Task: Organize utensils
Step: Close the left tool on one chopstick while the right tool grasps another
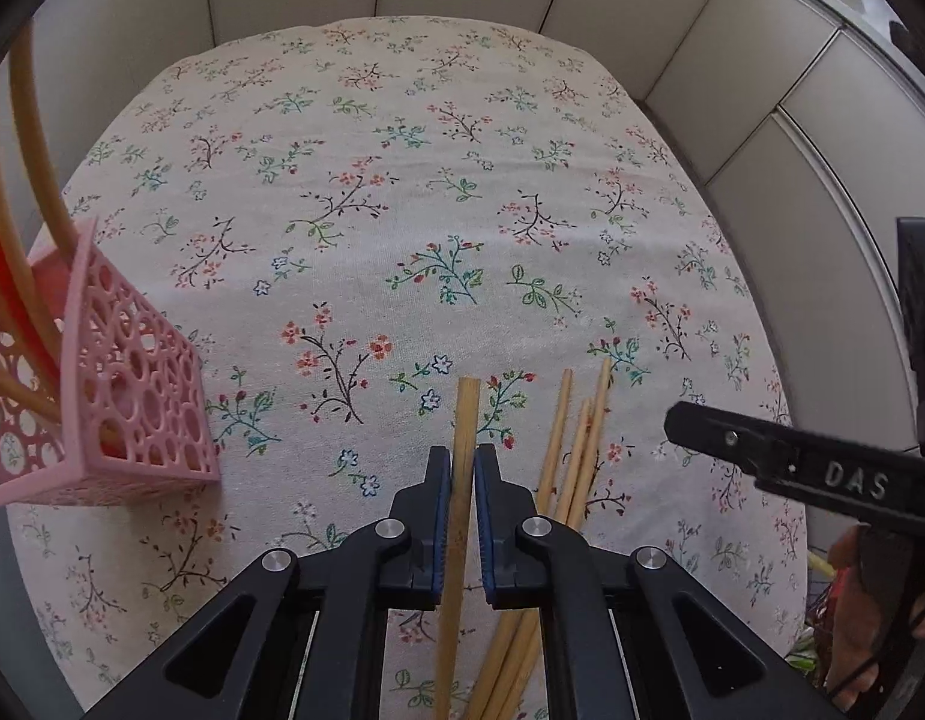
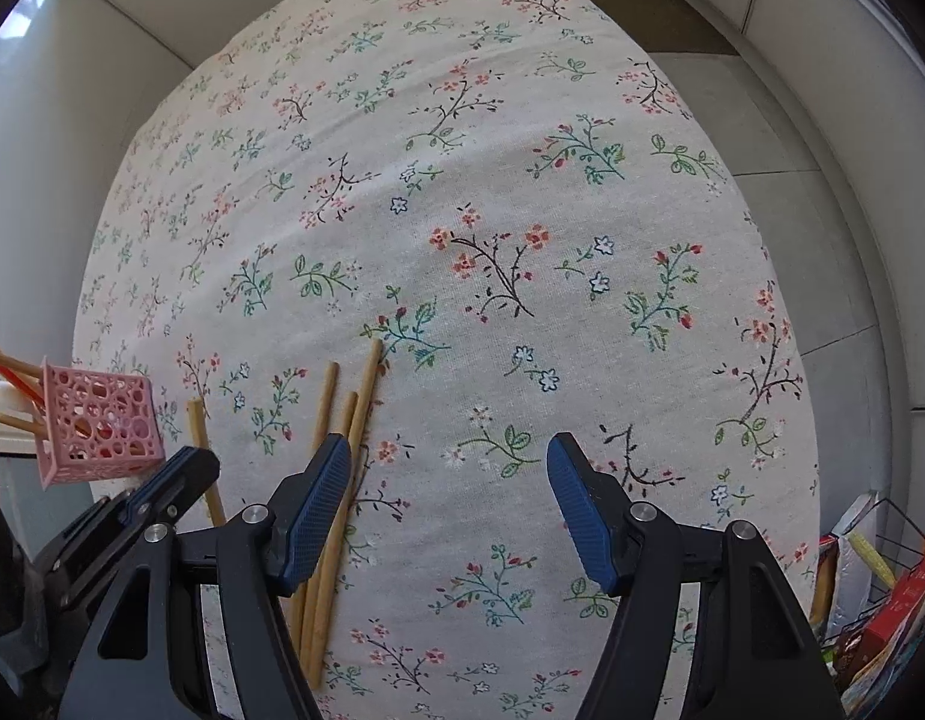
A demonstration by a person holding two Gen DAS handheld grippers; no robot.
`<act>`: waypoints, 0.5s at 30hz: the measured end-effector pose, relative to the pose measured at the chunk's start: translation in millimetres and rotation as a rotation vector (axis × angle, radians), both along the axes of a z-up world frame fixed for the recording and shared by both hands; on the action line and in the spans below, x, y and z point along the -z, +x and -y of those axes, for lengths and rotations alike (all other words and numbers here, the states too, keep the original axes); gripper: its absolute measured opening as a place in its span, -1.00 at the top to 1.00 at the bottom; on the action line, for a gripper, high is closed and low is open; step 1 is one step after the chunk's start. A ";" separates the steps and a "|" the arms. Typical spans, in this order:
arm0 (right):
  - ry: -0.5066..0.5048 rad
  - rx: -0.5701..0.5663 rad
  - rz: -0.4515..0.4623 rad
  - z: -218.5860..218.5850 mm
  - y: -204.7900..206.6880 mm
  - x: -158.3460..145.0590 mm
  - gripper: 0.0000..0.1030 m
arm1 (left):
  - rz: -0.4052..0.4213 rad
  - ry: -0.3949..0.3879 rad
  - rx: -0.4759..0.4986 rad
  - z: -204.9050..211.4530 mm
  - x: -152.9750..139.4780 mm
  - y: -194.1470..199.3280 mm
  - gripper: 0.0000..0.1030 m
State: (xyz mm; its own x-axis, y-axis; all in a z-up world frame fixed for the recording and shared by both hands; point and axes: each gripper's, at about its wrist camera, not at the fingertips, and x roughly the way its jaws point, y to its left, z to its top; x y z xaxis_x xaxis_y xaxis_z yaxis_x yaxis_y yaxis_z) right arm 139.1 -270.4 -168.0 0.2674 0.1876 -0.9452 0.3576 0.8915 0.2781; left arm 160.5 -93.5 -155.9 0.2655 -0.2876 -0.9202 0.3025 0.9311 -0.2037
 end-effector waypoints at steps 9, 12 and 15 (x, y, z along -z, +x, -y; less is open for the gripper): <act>0.066 0.050 0.012 -6.2 25.0 20.4 0.45 | 0.005 -0.009 0.019 -17.3 -6.8 -16.4 0.85; 0.058 0.050 0.019 -12.8 31.7 23.9 0.54 | 0.013 -0.011 0.020 -20.8 -9.6 -18.9 0.86; 0.020 0.031 0.042 -20.3 35.2 23.1 0.59 | 0.014 -0.011 0.019 -24.8 -10.5 -19.2 0.85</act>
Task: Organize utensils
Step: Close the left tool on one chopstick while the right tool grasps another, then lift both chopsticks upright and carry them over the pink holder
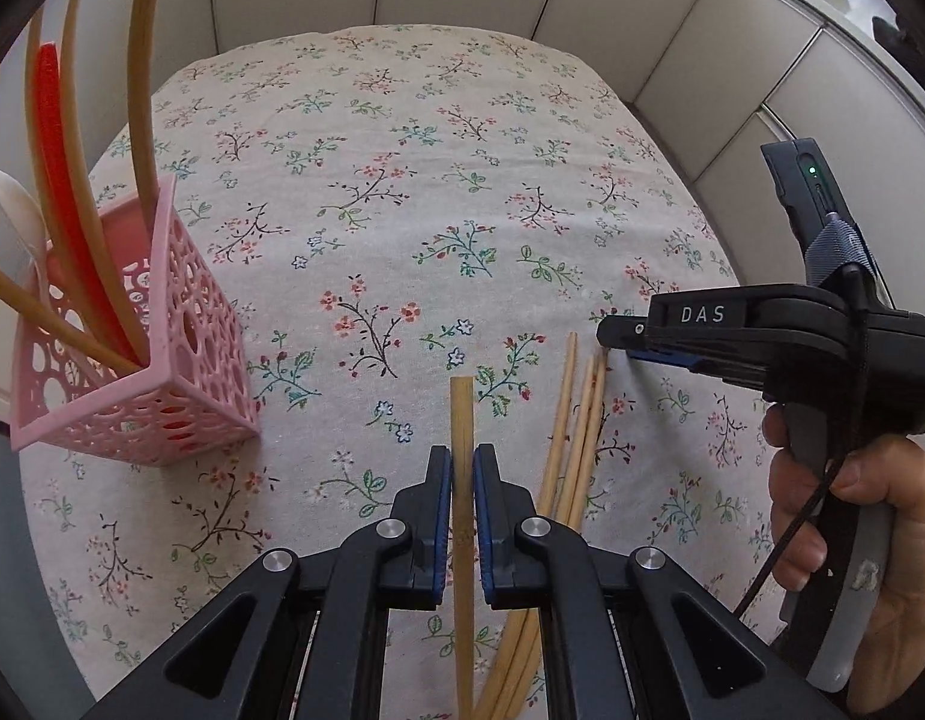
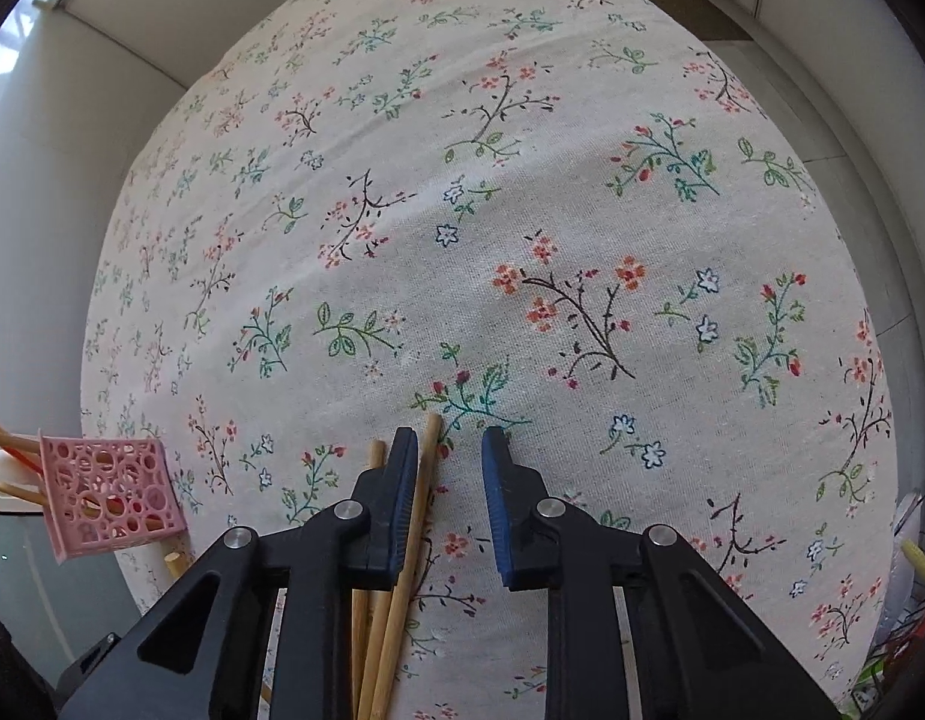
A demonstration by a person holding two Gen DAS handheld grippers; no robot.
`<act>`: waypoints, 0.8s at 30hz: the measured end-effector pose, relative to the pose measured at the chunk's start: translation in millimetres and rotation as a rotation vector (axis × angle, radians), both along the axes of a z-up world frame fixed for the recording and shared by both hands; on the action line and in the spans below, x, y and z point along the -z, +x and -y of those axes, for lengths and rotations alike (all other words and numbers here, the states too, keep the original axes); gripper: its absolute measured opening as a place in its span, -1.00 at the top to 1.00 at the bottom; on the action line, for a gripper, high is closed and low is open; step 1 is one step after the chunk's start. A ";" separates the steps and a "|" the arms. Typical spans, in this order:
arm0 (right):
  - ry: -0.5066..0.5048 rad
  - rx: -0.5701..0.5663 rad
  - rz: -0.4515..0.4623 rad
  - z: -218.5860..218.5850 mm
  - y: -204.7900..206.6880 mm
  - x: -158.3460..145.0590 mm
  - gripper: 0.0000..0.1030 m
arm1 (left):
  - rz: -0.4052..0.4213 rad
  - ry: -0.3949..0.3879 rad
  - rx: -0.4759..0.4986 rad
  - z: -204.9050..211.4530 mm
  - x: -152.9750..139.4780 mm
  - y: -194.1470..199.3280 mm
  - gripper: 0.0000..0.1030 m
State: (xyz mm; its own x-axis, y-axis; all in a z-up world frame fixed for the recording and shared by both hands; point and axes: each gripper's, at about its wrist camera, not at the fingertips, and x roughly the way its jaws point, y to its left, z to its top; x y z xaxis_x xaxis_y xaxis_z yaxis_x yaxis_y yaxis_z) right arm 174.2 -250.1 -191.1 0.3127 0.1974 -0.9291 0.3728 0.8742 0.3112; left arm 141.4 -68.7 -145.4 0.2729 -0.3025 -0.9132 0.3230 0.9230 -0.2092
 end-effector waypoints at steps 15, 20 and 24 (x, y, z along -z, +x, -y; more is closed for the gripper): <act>-0.056 -0.072 -0.043 1.4 -10.4 2.7 0.77 | 0.008 -0.003 -0.011 -5.1 -4.4 -2.8 0.85; -0.178 -0.141 -0.016 -17.3 -13.8 1.1 0.79 | 0.019 0.012 -0.017 -7.1 -4.9 -5.0 0.85; -0.157 -0.140 0.013 -16.7 -17.5 1.0 0.87 | 0.036 0.023 -0.026 -10.6 -6.4 -7.8 0.85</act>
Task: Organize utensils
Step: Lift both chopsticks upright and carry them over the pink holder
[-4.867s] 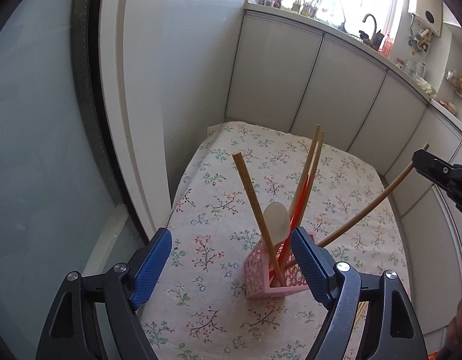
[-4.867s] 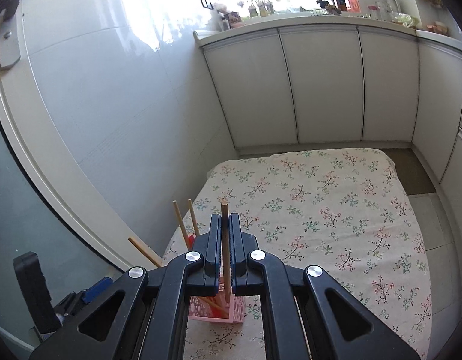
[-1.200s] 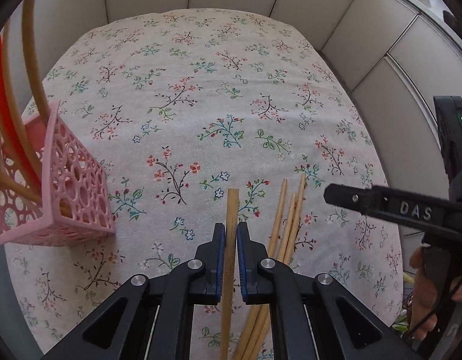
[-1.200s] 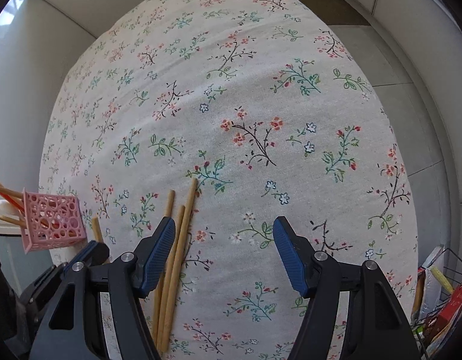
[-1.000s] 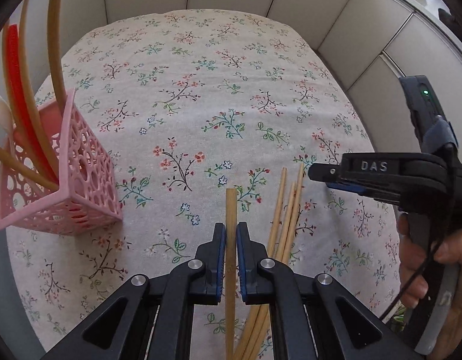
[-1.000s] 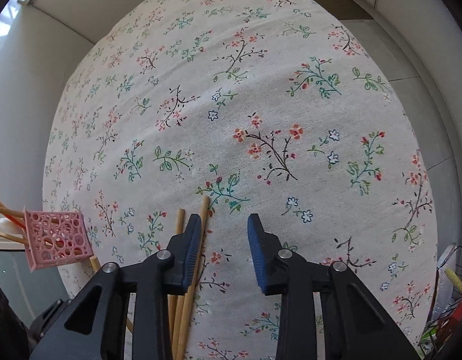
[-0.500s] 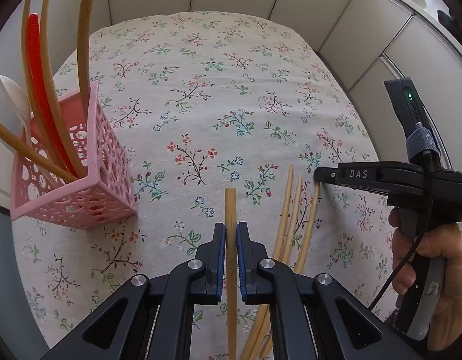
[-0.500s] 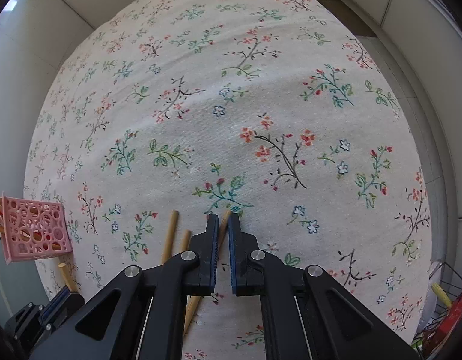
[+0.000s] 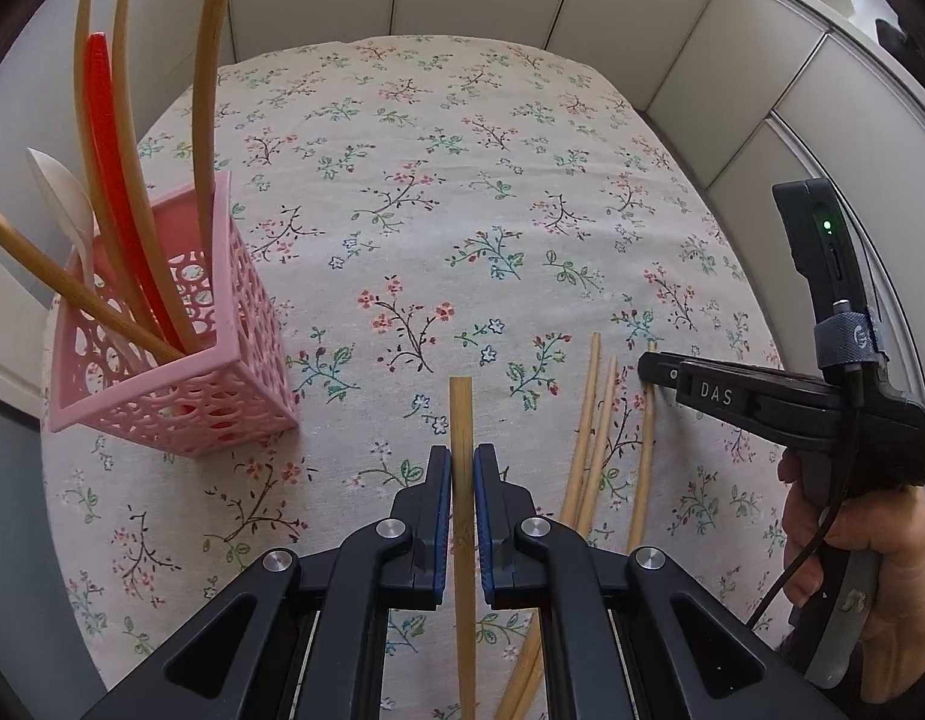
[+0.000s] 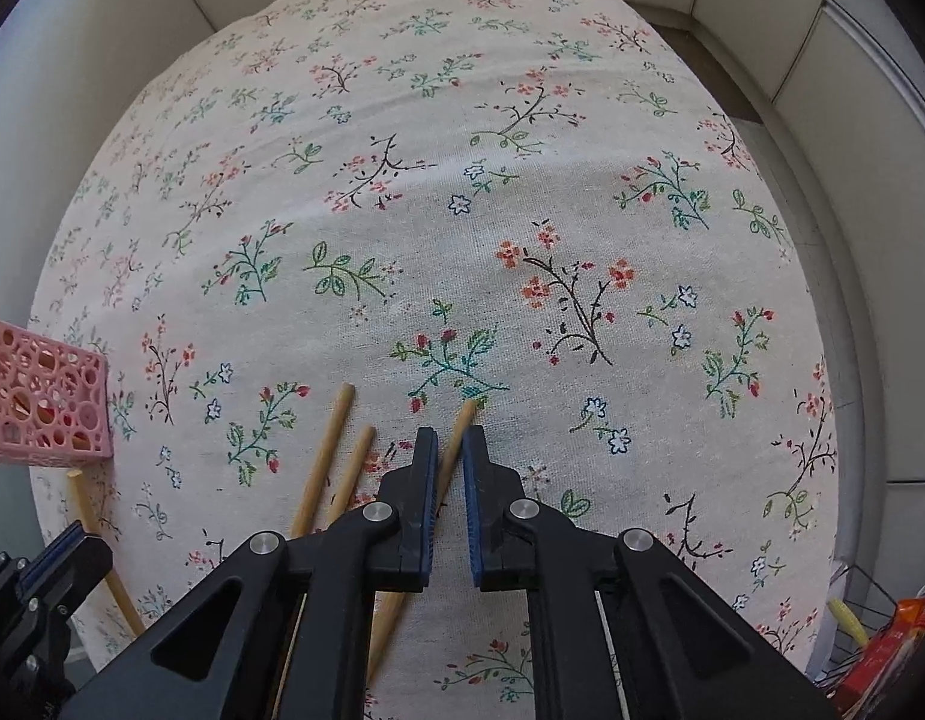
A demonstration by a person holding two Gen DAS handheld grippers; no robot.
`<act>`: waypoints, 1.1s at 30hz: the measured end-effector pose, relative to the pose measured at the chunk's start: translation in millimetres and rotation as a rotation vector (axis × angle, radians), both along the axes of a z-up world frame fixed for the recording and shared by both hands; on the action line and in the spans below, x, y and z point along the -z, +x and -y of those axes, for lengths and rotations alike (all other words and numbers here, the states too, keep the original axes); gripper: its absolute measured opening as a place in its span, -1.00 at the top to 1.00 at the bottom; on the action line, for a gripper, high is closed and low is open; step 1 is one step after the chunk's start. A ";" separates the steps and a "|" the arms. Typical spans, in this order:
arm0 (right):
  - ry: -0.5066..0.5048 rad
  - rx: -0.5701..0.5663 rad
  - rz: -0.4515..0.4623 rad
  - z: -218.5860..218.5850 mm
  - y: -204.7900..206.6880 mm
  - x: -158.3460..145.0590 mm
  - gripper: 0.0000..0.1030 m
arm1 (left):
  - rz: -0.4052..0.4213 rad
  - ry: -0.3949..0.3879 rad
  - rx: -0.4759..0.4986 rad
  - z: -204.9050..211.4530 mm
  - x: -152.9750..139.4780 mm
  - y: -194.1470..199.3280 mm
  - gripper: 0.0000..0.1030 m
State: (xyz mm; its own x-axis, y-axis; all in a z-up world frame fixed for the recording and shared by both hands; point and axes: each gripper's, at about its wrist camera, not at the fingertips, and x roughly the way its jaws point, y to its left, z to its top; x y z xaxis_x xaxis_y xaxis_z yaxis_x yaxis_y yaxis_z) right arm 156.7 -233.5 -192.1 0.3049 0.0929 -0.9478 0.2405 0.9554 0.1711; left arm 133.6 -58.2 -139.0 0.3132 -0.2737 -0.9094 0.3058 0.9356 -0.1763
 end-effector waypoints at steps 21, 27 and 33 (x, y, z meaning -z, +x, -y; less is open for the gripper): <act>0.086 -0.048 0.406 -2.6 -93.7 -145.3 0.91 | 0.312 -0.121 -0.030 -46.9 -104.6 -45.3 0.86; 0.083 -0.053 0.540 -5.4 -110.9 -183.3 0.92 | 0.463 -0.180 -0.092 -66.9 -146.3 -59.1 0.86; 0.087 -0.060 0.642 -10.1 -117.7 -213.7 0.92 | 0.635 -0.235 -0.175 -92.5 -184.4 -75.5 0.86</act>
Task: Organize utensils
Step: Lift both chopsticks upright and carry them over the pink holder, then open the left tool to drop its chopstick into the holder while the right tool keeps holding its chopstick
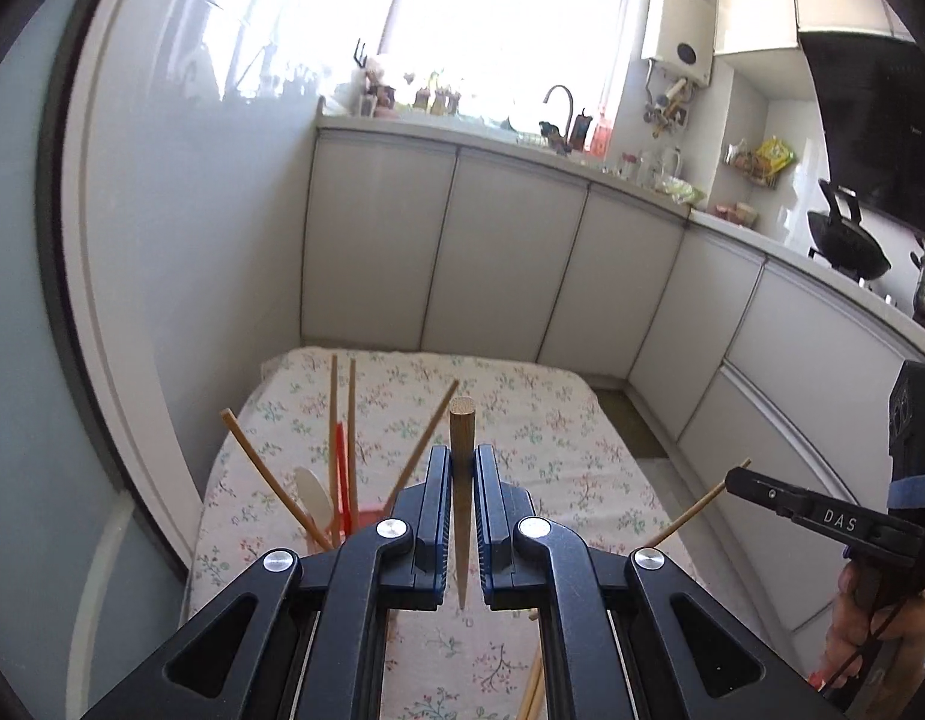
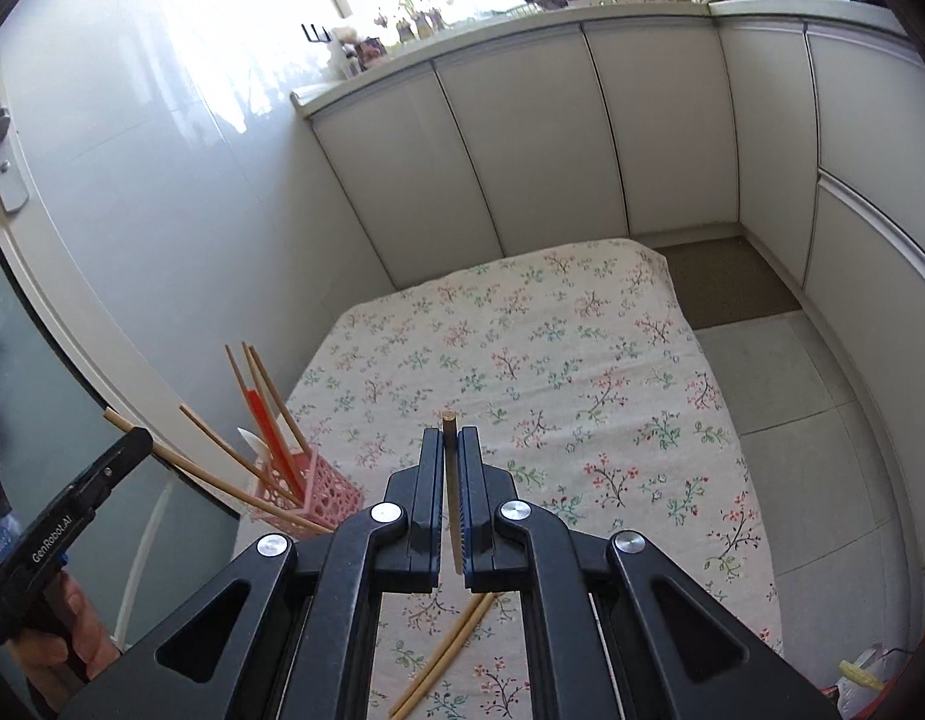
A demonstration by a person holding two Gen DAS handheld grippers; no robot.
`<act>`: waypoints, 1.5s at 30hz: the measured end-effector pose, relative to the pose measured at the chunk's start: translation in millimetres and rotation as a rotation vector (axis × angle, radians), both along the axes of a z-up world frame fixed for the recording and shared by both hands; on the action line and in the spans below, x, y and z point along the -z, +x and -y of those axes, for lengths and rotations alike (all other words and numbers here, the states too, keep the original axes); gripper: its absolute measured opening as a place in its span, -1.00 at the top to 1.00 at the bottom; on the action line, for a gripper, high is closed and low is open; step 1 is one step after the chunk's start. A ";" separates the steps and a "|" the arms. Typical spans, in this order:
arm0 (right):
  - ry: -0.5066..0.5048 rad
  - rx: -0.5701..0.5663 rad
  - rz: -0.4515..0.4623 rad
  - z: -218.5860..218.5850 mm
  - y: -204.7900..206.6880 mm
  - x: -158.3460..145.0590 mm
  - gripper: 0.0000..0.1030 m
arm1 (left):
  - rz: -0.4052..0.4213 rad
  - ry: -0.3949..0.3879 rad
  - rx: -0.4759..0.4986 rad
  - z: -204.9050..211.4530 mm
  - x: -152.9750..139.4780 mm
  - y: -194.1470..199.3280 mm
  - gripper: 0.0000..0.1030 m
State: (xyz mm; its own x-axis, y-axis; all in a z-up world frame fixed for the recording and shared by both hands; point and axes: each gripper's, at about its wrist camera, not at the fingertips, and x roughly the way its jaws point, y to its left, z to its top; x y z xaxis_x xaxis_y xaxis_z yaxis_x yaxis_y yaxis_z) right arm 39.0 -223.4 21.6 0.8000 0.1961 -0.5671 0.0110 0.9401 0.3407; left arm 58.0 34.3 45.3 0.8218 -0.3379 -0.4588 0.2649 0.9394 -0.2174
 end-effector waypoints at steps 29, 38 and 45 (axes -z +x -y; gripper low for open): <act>-0.002 -0.051 -0.005 -31.6 12.4 1.1 0.92 | -0.068 -0.040 -0.186 -46.8 40.6 66.7 0.85; -0.001 -0.055 -0.007 -32.2 14.8 2.7 0.92 | -0.058 -0.091 -0.241 -64.0 37.2 61.7 0.86; 0.001 -0.057 -0.006 -34.4 16.2 3.7 0.92 | -0.029 -0.070 -0.229 -63.0 26.0 51.9 0.86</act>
